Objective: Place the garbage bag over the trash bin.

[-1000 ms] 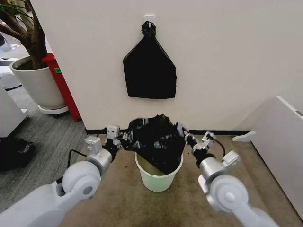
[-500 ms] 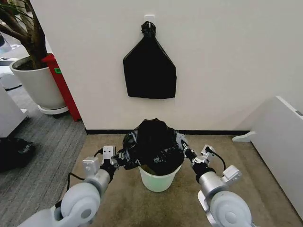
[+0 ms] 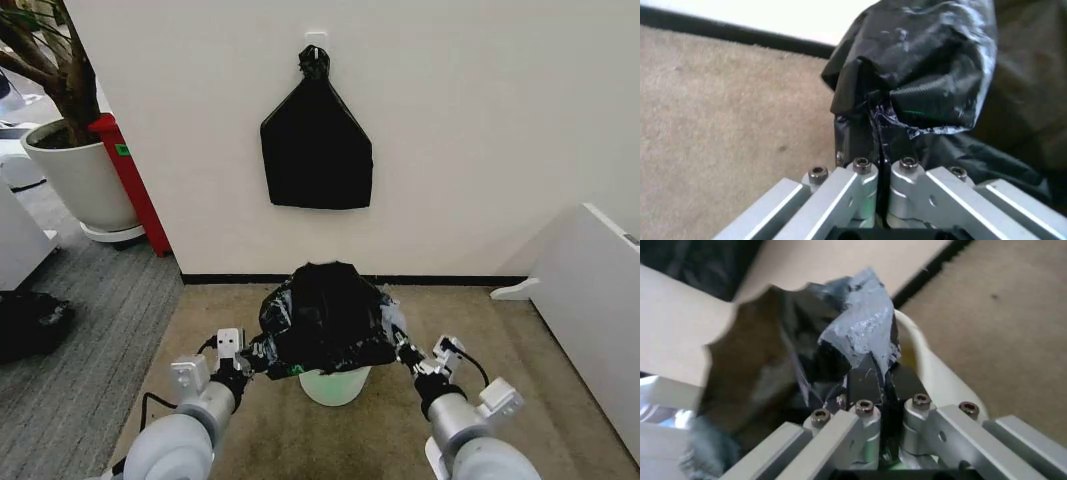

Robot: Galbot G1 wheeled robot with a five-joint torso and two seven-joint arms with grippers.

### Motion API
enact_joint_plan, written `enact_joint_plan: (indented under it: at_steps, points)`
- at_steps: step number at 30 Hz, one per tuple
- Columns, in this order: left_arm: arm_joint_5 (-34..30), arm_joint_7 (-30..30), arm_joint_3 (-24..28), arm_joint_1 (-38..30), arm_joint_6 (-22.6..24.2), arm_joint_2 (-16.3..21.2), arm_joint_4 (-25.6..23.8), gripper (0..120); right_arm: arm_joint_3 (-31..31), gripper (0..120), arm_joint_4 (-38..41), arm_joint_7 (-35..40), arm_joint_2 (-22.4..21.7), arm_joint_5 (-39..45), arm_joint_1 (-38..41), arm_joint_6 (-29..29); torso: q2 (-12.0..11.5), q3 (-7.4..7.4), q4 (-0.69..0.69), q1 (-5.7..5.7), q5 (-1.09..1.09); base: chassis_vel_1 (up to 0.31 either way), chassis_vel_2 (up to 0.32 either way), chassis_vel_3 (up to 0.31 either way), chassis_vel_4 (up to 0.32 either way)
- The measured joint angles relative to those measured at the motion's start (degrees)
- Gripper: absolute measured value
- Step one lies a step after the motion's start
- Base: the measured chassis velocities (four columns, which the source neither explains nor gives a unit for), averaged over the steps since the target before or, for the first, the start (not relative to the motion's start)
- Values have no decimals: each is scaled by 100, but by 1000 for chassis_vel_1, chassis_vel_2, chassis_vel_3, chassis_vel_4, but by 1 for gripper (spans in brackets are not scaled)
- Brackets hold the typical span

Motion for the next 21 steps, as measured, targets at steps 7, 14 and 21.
enact_joint_plan:
  at_steps: [7,14,21]
  points:
    - [151,2,101,1,-22,-302,457,0,2,0,-431,162,198,-69,-81,-47,0,0,1,0,0,0,0,0,0]
    - [462,110,420,-60,-113,-602,970,0,-4,0,-880,66,285,-186,-138,-121,0,0,0,0,0,0,0,0,0]
    - [687,264,588,-163,-162,-801,1336,0,-3,0,-1321,-342,304,-326,6,-132,0,0,0,0,0,0,0,0,0]
